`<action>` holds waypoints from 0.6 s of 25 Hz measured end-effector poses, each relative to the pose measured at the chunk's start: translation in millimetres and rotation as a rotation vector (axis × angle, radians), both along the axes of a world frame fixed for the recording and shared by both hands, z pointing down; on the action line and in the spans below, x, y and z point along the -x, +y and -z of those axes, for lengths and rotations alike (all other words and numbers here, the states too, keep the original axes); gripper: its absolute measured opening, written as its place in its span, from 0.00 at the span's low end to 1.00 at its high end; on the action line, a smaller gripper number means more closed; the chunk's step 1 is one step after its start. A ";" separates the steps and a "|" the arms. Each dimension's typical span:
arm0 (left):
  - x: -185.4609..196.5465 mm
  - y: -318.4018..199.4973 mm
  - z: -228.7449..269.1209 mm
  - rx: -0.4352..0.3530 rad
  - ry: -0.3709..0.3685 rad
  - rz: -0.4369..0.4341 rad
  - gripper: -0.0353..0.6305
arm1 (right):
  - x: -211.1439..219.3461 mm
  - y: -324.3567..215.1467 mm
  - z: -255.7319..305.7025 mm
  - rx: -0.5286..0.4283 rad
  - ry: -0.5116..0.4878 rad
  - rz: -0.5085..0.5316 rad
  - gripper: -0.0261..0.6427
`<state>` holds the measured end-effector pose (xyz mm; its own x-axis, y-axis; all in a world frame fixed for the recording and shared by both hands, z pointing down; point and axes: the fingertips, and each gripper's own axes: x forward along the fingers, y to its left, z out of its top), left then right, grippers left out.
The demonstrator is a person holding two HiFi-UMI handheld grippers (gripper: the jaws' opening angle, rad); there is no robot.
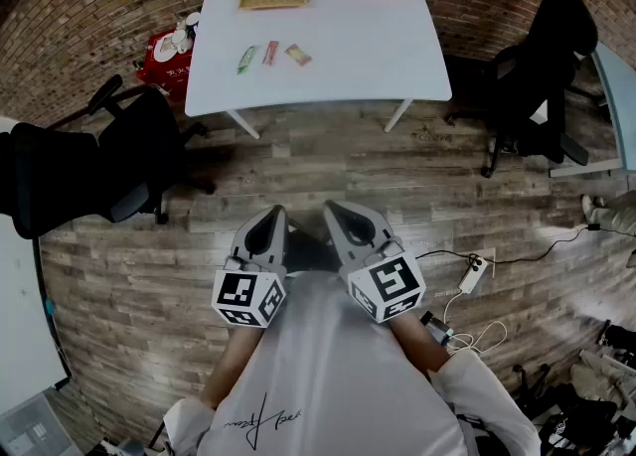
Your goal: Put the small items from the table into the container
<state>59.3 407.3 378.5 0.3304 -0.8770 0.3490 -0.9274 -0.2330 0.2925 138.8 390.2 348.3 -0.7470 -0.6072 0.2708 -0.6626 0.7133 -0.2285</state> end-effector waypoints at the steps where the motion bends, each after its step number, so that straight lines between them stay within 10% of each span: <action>1: 1.6 -0.1 0.5 -0.001 0.002 0.002 0.07 | 2.1 -0.8 -0.2 0.003 -0.002 0.003 0.07; 15: 35.9 -26.3 -5.7 0.016 0.032 0.044 0.07 | 29.7 -27.3 -6.9 0.052 -0.009 -0.002 0.07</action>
<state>23.3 381.0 384.2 0.3033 -0.8850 0.3532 -0.9267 -0.1876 0.3257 109.1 362.9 355.1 -0.7486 -0.5936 0.2953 -0.6615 0.6990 -0.2717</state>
